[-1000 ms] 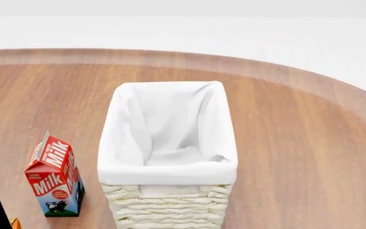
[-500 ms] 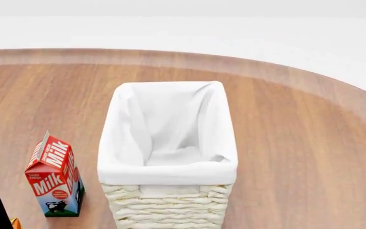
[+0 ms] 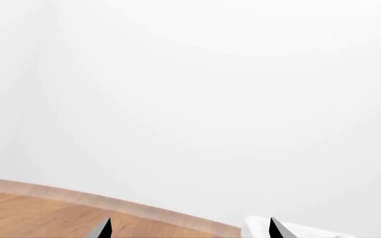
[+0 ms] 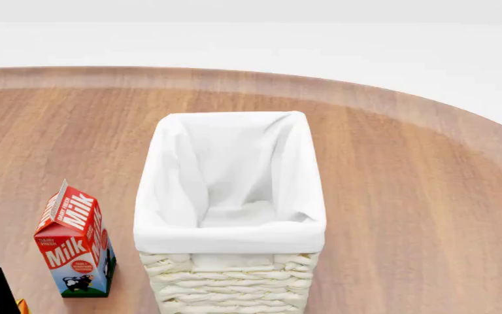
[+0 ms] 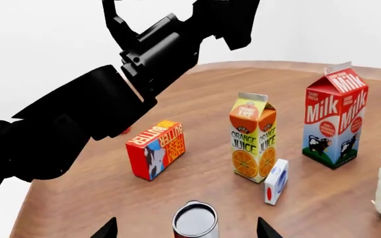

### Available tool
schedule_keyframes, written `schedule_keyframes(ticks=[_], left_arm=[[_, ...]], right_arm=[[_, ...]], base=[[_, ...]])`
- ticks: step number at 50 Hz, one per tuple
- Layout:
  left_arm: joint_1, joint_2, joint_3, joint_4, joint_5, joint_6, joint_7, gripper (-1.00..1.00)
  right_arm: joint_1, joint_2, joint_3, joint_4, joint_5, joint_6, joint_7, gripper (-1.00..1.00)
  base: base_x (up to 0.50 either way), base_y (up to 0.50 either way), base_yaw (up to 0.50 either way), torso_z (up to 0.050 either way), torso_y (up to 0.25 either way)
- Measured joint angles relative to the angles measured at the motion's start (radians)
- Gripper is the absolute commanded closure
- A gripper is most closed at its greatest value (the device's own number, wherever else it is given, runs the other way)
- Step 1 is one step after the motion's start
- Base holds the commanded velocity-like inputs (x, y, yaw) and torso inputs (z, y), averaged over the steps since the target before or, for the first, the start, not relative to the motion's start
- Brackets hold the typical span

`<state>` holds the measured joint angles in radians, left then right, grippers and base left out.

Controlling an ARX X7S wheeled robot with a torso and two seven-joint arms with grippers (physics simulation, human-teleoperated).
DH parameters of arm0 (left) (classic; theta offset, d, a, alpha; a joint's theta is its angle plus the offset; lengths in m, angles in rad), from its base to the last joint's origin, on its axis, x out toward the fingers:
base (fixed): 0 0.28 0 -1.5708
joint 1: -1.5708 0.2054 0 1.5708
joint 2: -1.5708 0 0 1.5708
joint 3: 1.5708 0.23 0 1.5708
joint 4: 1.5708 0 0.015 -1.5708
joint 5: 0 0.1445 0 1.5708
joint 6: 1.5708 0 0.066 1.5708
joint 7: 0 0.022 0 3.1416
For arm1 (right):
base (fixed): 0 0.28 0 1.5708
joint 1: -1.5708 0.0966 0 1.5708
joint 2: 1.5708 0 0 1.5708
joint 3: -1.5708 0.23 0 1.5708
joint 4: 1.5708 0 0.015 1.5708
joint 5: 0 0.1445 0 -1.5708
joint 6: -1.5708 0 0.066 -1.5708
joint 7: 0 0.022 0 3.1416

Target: Pick up the alphabet soup, and put it in the basket.

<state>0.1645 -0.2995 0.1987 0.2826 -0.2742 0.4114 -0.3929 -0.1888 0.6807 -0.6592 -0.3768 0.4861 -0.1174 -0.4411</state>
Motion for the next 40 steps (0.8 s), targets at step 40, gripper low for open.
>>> schedule_keyframes(ticks=[40], left_arm=[[-0.006,-0.006,0.005,-0.012,0.0,0.008,-0.015,-1.0]], right_arm=[[-0.036,0.01,0.002,0.024,-0.188,-0.031,0.111,-1.0]], base=[[0.0,0.0,0.0,0.0,0.0]])
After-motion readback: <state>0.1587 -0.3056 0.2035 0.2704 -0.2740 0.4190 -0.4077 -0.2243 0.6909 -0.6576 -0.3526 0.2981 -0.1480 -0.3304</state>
